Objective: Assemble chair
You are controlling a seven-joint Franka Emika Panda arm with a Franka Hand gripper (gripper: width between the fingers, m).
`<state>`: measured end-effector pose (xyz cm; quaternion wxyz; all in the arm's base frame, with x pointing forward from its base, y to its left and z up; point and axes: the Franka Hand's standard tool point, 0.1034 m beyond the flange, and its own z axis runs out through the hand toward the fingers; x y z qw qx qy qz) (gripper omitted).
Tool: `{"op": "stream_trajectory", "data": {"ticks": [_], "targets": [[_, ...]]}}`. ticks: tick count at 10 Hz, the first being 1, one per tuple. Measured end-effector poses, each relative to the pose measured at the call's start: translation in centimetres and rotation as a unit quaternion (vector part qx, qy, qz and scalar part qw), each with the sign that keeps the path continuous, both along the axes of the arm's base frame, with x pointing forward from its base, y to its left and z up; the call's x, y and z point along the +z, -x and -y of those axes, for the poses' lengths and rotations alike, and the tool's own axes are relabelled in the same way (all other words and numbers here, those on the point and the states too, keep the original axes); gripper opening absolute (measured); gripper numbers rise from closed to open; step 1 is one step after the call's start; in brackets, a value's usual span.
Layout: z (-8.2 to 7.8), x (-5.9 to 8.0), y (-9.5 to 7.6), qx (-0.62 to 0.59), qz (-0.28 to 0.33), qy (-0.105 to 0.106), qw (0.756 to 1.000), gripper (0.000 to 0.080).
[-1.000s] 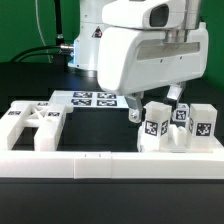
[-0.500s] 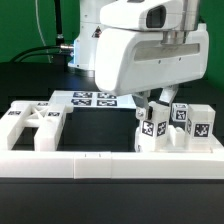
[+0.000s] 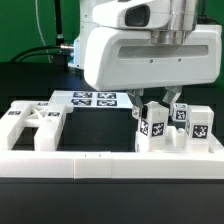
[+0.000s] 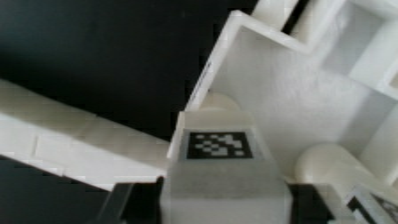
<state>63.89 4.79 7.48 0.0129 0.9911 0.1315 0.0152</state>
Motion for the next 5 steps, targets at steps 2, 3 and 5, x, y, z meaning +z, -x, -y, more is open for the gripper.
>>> {"op": "stream_trajectory", "data": {"ticks": [2, 3, 5], "targets": [[-0.08, 0.03, -0.15, -0.09, 0.003, -0.005, 0.996, 0.0288], [-0.14, 0.04, -0.17, -0.149, 0.004, -0.01, 0.989, 0.0288], [-0.42, 0.14, -0.3, -0.19, 0.014, -0.006, 0.982, 0.0288]]}}
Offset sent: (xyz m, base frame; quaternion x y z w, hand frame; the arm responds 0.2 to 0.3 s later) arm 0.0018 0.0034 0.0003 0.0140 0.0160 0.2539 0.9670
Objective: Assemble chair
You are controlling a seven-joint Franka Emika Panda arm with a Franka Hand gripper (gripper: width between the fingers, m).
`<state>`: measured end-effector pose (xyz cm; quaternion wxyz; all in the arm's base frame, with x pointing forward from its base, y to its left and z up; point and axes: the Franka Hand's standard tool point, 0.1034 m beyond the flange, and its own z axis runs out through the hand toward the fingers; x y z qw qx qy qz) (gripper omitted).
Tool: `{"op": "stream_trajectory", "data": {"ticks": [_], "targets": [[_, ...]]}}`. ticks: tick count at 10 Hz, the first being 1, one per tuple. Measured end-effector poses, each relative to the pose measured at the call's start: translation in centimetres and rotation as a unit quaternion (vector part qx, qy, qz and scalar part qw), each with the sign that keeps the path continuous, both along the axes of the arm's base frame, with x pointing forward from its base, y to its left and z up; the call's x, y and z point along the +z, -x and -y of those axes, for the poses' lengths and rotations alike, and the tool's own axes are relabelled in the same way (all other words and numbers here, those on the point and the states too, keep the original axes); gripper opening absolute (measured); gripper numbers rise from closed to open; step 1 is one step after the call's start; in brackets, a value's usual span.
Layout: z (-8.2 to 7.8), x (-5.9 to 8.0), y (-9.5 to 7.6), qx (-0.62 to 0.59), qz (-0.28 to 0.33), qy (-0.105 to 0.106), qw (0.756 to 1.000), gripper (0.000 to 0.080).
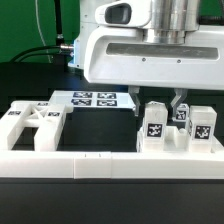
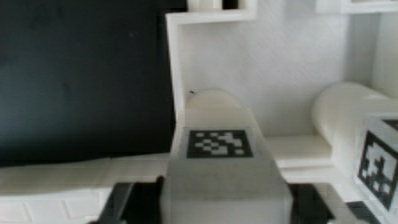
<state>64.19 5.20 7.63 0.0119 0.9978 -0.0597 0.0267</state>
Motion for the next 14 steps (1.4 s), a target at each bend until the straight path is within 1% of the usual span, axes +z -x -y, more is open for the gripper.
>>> {"op": "stream_trajectory", "data": {"ticks": [3, 4, 5, 8, 9, 10, 11, 12, 13, 14], "targets": [[0.4, 0.0, 0.6, -0.091, -0.013, -0.003, 0.996, 0.0289], [0.8, 0.0, 1.1, -0.141, -0.018, -0.004, 0.99, 0.0291], [1.1, 0.0, 1.4, -0.167, -0.023, -0.003, 0.986, 0.0292], [1.3, 0.3, 1.5, -0.162, -0.025, -0.002, 0.986, 0.0295], [1.4, 1.2, 1.6, -0.151, -0.022, -0.005, 0.988, 0.0463], [1.4, 2.4, 2.1, -0.143, -0.02, -0.009, 0.989, 0.0609], [1.5, 3.1, 2.7, -0.143, -0.019, -0.012, 0.989, 0.0637], [1.5, 4.0, 3.8, -0.143, -0.018, -0.016, 0.989, 0.0637], [1.4, 4.2, 4.5, -0.145, -0.017, -0.018, 0.989, 0.0646], [1.4, 3.9, 4.4, -0.145, -0.018, -0.017, 0.989, 0.0646]]}}
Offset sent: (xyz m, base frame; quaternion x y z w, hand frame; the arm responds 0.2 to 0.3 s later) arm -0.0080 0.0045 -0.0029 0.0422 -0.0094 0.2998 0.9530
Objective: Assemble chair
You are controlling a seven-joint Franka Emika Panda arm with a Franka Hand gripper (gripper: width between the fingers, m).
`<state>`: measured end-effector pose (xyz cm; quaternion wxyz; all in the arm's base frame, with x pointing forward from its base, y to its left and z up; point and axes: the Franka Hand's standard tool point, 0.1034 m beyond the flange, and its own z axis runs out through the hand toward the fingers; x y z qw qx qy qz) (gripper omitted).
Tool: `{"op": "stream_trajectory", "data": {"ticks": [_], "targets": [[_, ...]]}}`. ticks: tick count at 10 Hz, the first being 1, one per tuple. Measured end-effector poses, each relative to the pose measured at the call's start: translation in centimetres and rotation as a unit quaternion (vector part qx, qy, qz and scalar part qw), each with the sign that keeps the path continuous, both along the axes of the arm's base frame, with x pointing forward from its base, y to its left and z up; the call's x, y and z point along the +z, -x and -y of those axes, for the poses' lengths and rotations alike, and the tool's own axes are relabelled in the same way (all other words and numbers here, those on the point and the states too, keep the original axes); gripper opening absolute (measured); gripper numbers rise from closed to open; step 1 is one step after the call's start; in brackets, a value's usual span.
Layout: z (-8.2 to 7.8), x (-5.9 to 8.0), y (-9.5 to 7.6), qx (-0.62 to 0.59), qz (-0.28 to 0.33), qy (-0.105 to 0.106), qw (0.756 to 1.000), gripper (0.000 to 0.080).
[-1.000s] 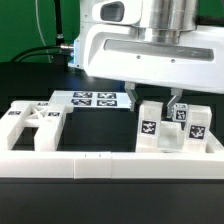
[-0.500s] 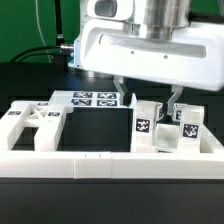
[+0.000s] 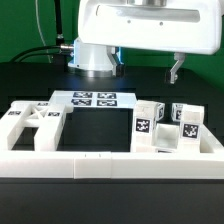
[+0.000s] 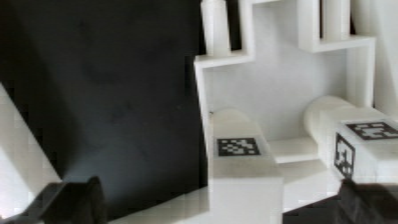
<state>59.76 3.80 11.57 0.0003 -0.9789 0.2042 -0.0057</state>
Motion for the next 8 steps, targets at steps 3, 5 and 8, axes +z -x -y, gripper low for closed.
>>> {"op": "stream_trajectory", "data": {"ticks": [3, 5, 8], "targets": [[-0.1, -0.1, 0.0, 0.001, -0.001, 0.0, 1.0, 0.0649], [-1.1, -0.9, 0.8, 0.015, 0.016, 0.002, 1.0, 0.0649], [0.6, -2.6, 4.3, 0.073, 0.037, 0.009, 0.997, 0.0649]]}}
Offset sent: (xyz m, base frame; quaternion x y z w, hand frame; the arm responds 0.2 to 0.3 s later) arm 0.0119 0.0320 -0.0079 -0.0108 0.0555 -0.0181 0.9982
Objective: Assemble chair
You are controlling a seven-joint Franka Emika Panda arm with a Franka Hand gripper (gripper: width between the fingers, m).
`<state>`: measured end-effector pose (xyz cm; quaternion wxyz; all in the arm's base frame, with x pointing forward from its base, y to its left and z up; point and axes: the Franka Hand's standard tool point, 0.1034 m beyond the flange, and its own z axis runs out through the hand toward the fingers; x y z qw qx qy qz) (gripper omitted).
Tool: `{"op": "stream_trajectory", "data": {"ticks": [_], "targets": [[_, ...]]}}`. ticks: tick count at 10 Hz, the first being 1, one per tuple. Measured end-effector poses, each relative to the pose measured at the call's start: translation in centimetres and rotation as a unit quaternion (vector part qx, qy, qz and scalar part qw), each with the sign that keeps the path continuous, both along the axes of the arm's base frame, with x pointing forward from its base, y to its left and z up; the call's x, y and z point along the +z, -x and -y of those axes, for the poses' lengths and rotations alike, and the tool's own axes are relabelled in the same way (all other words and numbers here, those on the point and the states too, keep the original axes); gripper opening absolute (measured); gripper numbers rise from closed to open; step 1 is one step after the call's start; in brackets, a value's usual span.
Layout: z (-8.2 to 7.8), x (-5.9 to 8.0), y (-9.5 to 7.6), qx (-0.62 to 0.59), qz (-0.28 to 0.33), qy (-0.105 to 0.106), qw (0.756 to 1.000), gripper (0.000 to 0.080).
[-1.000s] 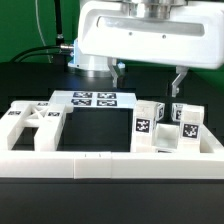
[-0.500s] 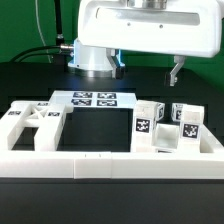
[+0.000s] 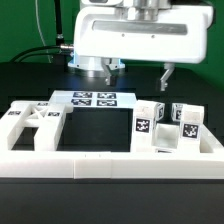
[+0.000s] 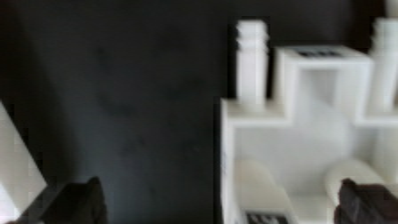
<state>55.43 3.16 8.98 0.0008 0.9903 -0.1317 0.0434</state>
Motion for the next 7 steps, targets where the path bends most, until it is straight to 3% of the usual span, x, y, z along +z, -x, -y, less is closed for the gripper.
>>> {"op": "stream_trajectory", "data": {"ticks": [4, 7], "targets": [[0.1, -0.5, 0.2, 0.003, 0.0, 0.001, 1.0, 0.0649], [0.7, -2.6, -0.6, 0.016, 0.013, 0.01, 1.0, 0.0649]]}}
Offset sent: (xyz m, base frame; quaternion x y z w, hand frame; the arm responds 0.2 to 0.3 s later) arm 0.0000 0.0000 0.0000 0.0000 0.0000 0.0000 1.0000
